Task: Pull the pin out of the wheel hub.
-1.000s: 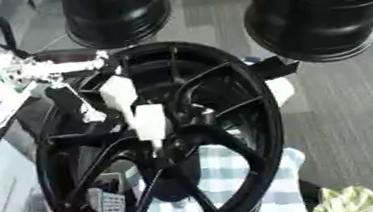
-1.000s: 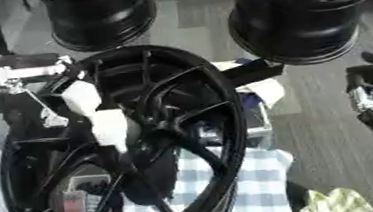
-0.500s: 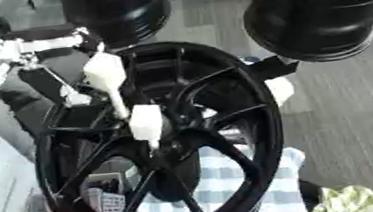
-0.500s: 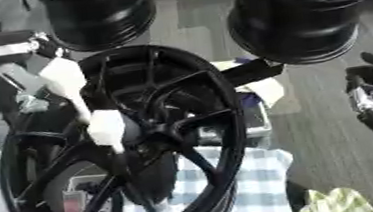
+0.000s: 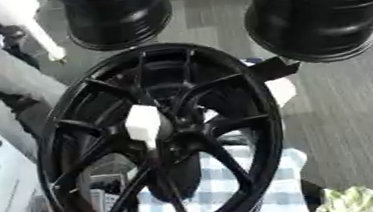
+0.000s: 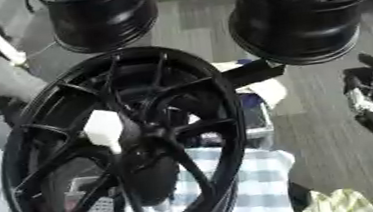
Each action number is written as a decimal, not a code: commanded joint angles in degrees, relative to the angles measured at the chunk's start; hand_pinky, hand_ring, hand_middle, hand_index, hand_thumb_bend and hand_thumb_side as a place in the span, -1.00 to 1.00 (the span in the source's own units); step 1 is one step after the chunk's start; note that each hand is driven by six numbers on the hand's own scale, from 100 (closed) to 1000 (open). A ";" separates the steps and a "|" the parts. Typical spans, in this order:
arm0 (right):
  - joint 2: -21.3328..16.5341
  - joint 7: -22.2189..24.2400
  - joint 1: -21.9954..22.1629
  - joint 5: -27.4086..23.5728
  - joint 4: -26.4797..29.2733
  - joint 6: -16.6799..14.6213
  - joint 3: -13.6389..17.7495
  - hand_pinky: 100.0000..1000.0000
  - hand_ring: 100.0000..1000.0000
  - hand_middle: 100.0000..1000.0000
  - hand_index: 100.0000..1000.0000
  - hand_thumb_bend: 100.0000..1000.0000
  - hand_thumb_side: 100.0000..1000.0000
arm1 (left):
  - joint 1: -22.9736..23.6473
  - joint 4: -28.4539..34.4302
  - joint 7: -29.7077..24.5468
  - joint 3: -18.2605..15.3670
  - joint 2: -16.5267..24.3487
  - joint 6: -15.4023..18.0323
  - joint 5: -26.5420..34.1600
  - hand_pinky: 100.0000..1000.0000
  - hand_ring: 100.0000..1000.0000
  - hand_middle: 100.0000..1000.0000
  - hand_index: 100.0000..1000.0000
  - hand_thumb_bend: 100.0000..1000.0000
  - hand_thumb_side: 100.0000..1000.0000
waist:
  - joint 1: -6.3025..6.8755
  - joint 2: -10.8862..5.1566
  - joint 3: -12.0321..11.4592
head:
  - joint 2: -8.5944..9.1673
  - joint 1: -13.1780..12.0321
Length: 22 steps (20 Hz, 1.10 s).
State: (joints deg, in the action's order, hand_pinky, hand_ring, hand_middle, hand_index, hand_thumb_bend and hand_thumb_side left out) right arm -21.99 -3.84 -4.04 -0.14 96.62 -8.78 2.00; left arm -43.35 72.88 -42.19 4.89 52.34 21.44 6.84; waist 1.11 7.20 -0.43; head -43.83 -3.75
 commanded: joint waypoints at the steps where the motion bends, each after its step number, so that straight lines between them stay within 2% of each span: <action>1: -1.54 -0.17 -0.39 -0.14 0.55 -0.03 0.68 0.56 0.58 0.43 0.86 -1.00 -0.19 | 0.37 -4.90 0.59 -4.77 3.70 1.72 0.44 0.23 0.03 -0.11 -0.01 -0.66 -0.76 | -0.13 -0.78 -0.13 | -0.28 0.31; 5: -1.47 -0.29 -0.38 -0.16 0.50 -0.05 0.80 0.56 0.58 0.43 0.86 -1.00 -0.20 | 3.50 -11.99 3.99 -8.80 5.31 0.73 -0.09 0.24 0.04 -0.10 0.00 -0.66 -0.75 | -0.34 -0.70 -0.37 | -0.28 0.51; 10: -1.28 -0.22 -0.61 -0.10 0.48 -0.05 0.78 0.56 0.58 0.43 0.86 -1.00 -0.20 | 7.35 -18.28 6.47 -10.59 5.22 0.04 -4.34 0.26 0.09 -0.05 0.06 -0.64 -0.75 | -0.73 -0.55 -0.50 | -0.28 0.45; 12: -1.19 -0.23 -0.61 -0.10 0.45 -0.05 0.85 0.56 0.58 0.43 0.86 -1.00 -0.20 | 9.47 -19.56 7.57 -11.14 4.95 -0.25 -7.38 0.30 0.19 0.06 0.19 -0.46 -0.57 | -0.91 -0.46 -0.38 | -0.28 0.42; 13: -1.18 -0.24 -0.58 -0.10 0.43 -0.04 0.91 0.56 0.58 0.43 0.86 -1.00 -0.19 | 10.83 -20.21 8.19 -11.50 4.77 -0.70 -8.92 0.42 0.43 0.35 0.42 -0.18 -0.30 | -0.98 -0.40 -0.34 | -0.28 0.44; 14: -1.18 -0.26 -0.55 -0.09 0.40 -0.02 0.96 0.56 0.58 0.43 0.86 -1.00 -0.19 | 12.13 -20.95 8.87 -11.91 4.62 -1.41 -10.47 0.47 0.50 0.46 0.52 -0.05 -0.17 | -1.03 -0.35 -0.32 | -0.28 0.46; 15: -1.19 -0.27 -0.54 -0.08 0.38 0.00 1.01 0.56 0.58 0.43 0.86 -1.00 -0.19 | 13.29 -21.63 9.66 -12.30 4.54 -2.07 -12.07 0.58 0.65 0.66 0.70 0.24 0.09 | -1.05 -0.30 -0.33 | -0.28 0.50; 16: -1.18 -0.30 -0.57 -0.06 0.36 0.01 1.06 0.56 0.58 0.43 0.86 -1.00 -0.19 | 14.56 -22.52 10.82 -12.85 4.47 -2.88 -13.93 0.62 0.71 0.73 0.75 0.35 0.18 | -1.06 -0.26 -0.35 | -0.28 0.52; 19: -1.13 -0.33 -0.61 -0.03 0.34 0.02 1.16 0.56 0.58 0.43 0.86 -1.00 -0.19 | 17.52 -24.33 15.11 -14.85 4.03 -4.28 -17.36 0.70 0.85 0.87 0.82 0.55 0.28 | -1.11 -0.14 -0.42 | -0.28 0.71; 22: -1.10 -0.39 -0.50 -0.01 0.27 0.03 1.31 0.56 0.58 0.43 0.86 -1.00 -0.19 | 20.27 -25.23 19.33 -16.95 3.92 -4.64 -17.88 0.71 0.86 0.89 0.83 0.55 0.29 | -1.13 -0.03 -0.52 | -0.28 0.69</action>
State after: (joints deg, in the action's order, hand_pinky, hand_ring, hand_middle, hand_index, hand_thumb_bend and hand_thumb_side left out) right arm -21.98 -4.00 -4.03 -0.14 96.47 -8.68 2.60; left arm -22.76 47.63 -24.65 -10.51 54.30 16.99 -10.46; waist -0.17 7.71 -0.85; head -43.84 -3.24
